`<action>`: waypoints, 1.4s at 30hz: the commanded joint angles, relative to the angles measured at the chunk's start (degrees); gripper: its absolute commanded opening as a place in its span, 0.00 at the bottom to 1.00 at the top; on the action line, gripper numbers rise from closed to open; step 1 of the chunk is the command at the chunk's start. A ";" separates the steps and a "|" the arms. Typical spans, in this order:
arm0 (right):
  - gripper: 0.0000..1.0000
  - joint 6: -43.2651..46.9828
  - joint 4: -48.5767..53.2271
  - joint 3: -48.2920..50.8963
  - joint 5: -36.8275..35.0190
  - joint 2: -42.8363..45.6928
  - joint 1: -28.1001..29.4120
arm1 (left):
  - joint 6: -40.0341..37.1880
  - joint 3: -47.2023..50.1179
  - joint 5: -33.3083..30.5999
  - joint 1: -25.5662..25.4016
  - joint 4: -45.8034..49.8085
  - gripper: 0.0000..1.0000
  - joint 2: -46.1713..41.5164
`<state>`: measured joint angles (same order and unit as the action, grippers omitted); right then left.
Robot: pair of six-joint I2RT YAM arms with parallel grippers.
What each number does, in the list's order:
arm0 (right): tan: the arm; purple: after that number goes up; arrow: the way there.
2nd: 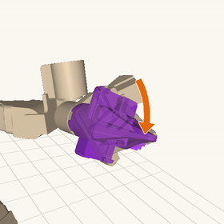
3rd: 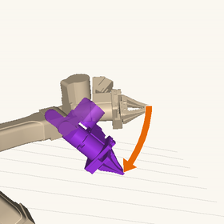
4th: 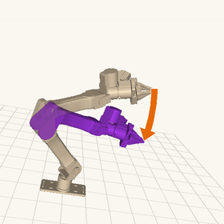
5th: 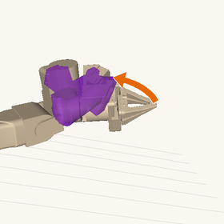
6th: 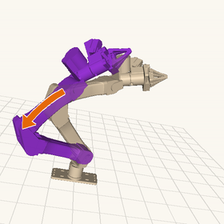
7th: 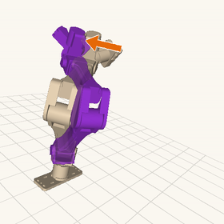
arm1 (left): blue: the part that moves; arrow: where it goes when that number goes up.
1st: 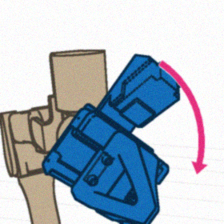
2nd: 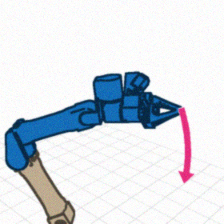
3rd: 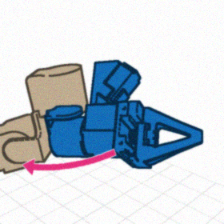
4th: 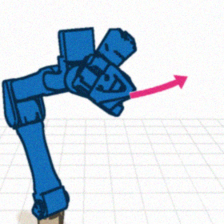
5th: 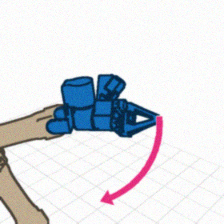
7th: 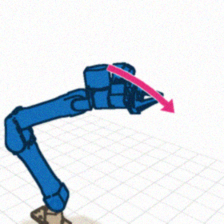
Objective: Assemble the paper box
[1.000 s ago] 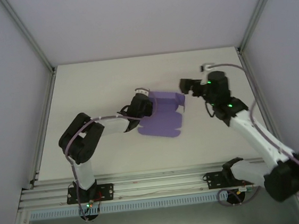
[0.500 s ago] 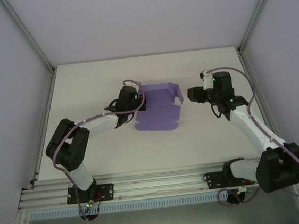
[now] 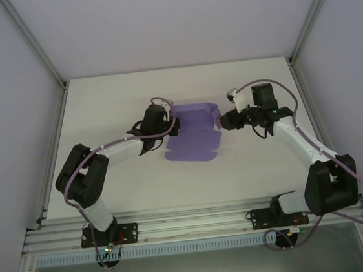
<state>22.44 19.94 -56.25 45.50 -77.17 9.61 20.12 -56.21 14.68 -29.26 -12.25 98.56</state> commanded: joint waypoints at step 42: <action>0.00 -32.56 -9.30 -16.49 -112.71 -28.59 20.76 | 2.94 -10.49 -12.38 -5.64 14.07 0.00 -3.23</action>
<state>-5.91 4.08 -72.10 -42.81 -102.65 36.34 22.09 -65.41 3.95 -34.15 -4.82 98.59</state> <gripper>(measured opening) 0.050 0.079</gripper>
